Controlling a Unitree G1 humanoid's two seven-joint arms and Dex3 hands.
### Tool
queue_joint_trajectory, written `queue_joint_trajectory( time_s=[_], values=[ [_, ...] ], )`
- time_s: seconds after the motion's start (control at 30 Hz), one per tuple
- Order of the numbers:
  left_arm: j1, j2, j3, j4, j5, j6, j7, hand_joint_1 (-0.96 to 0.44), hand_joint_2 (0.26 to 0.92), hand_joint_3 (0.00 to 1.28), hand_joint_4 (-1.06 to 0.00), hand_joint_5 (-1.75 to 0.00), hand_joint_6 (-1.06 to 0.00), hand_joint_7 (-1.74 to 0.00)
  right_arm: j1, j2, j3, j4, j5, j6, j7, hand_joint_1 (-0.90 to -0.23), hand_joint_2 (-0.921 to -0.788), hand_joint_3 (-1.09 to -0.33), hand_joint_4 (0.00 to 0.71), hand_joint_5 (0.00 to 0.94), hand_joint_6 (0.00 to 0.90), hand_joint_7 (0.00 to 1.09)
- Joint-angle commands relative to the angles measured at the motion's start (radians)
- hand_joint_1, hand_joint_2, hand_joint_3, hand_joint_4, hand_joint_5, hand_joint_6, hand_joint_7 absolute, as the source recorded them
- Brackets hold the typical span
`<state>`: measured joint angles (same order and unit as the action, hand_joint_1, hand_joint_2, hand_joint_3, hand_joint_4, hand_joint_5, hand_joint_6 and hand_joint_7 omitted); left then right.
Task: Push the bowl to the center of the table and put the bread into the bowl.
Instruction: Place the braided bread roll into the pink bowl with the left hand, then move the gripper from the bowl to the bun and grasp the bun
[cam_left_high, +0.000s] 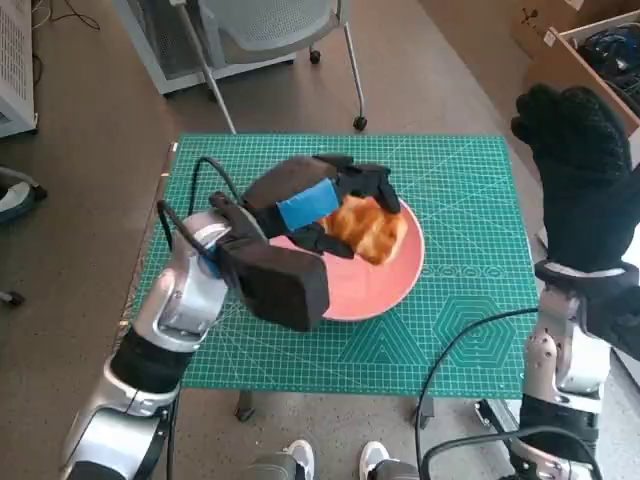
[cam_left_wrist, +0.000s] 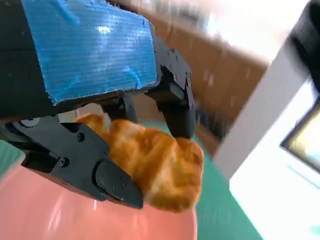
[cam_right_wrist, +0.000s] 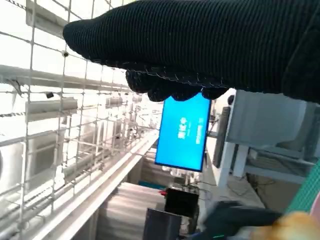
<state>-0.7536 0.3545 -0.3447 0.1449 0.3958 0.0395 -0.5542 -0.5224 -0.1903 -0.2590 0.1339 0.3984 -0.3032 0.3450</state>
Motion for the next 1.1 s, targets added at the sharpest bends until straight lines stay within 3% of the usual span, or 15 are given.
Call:
queue_joint_trajectory(
  time_s=[0.03, 0.2, 0.53, 0.77, 0.9, 1.1],
  values=[
    [-0.017, 0.030, -0.014, -0.004, 0.009, 0.060, -0.073, -0.23, 0.801, 0.13, -0.04, -0.09, -0.09, -0.45, 0.033, 0.002, -0.006, 0.002, 0.017, 0.013, 0.008, -0.501, -0.921, -0.562, 0.329, 0.007, 0.157, 0.55],
    [0.001, 0.049, -0.005, -0.022, 0.016, 0.042, -0.070, -0.34, 0.806, 0.07, 0.00, -0.01, -0.06, -0.31, 0.035, 0.008, -0.003, -0.002, 0.013, 0.010, 0.004, -0.502, -0.921, -0.559, 0.332, 0.007, 0.156, 0.54],
    [0.050, 0.111, 0.103, 0.083, -0.102, -0.213, -0.006, -0.52, 0.852, 0.05, 0.00, 0.00, -0.06, -0.26, 0.041, 0.014, 0.009, -0.020, 0.006, 0.024, -0.003, -0.500, -0.921, -0.557, 0.328, 0.003, 0.154, 0.53],
    [0.085, 0.161, 0.210, 0.106, -0.208, -0.300, -0.013, -0.55, 0.873, 0.04, 0.00, 0.00, -0.08, -0.26, 0.042, 0.014, 0.014, -0.024, 0.002, 0.033, -0.003, -0.505, -0.921, -0.558, 0.324, 0.001, 0.147, 0.53],
    [0.106, 0.203, 0.277, 0.106, -0.257, -0.317, -0.016, -0.54, 0.880, 0.04, 0.00, 0.00, -0.10, -0.26, 0.040, 0.015, 0.018, -0.022, 0.000, 0.040, -0.003, -0.503, -0.921, -0.561, 0.322, 0.000, 0.143, 0.53],
    [0.145, 0.279, 0.367, 0.004, -0.258, -0.228, 0.002, -0.47, 0.880, 0.03, 0.00, 0.00, -0.09, -0.29, 0.038, 0.010, 0.021, -0.023, 0.004, 0.052, 0.003, -0.500, -0.921, -0.565, 0.320, 0.000, 0.138, 0.53]
  ],
)
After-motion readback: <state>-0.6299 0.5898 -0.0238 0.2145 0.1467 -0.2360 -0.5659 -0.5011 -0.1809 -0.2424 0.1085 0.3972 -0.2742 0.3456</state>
